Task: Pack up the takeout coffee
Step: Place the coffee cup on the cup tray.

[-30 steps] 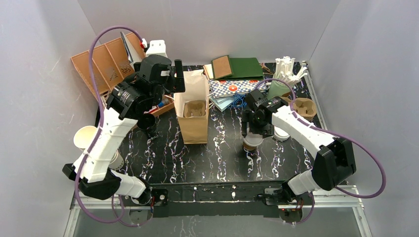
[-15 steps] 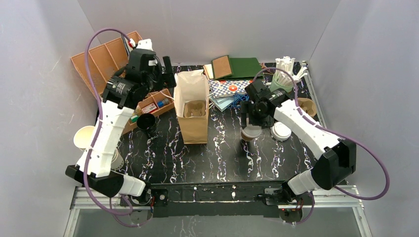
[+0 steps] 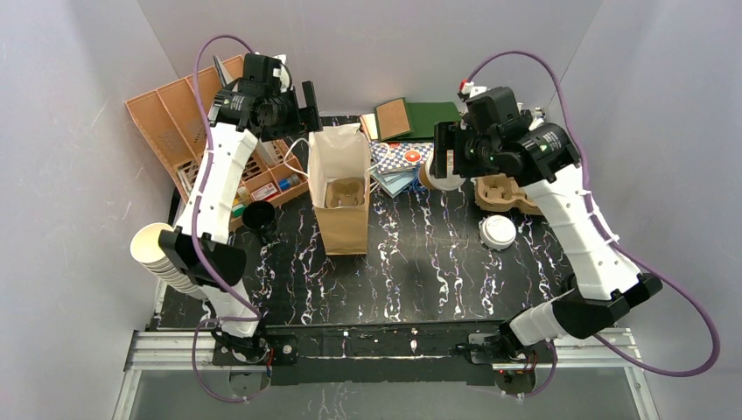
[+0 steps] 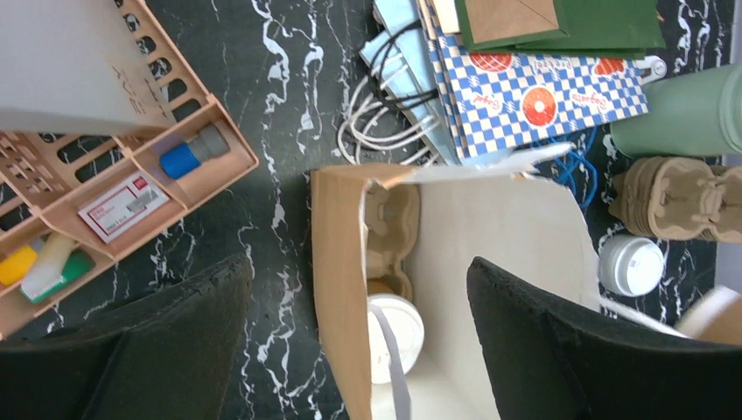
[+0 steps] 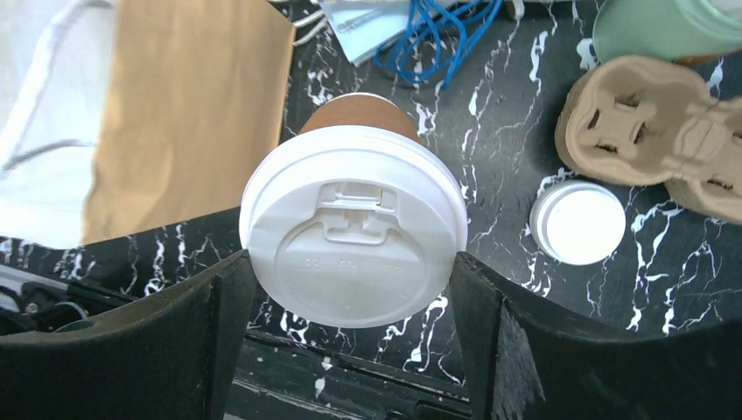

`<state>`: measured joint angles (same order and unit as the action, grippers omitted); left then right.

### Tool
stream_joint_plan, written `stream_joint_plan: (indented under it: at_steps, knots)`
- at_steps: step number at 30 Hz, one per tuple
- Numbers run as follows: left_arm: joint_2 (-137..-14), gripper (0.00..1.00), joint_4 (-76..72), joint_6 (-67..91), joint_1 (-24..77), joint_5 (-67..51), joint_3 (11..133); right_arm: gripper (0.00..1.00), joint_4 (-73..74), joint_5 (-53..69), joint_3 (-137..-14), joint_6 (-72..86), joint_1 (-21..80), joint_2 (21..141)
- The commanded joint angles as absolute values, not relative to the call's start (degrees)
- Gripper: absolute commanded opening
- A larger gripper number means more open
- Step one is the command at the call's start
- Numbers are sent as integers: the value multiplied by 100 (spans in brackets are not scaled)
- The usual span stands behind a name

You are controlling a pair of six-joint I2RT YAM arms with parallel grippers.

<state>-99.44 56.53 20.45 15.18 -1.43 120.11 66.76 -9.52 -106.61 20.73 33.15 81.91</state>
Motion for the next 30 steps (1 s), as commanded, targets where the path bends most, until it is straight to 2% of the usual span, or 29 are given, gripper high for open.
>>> stream_joint_plan:
  at_steps: [1,7,11,14,18,21,26,30]
  knots:
    - [-10233,89,5872,1796,1329,-575,12571,65,6864,-720,-11545,1799,3340,8446]
    - [-10767,83,6036,1585,1326,-1123,12845,63,6886,-430,-12703,1695,3341,8796]
    - [-10917,71,6194,1719,1321,-1494,12695,62,6694,-356,-12911,1617,3340,8821]
    - [-10889,50,6330,1785,1327,-1710,12531,62,6497,-283,-12894,1602,3344,8777]
    - [-10723,16,6609,2181,1331,-1885,12410,61,6259,-117,-12823,1611,3340,8687]
    - [-10374,1,6576,2563,1495,-2024,12105,61,6156,-202,-12583,1566,3345,8515]
    - [-9530,0,6138,2971,2195,-1708,11340,61,5950,-762,-11736,1489,3342,8061]
    - [-8562,0,5055,3145,2810,-1090,10337,58,5751,-1244,-10938,1645,3342,7581]
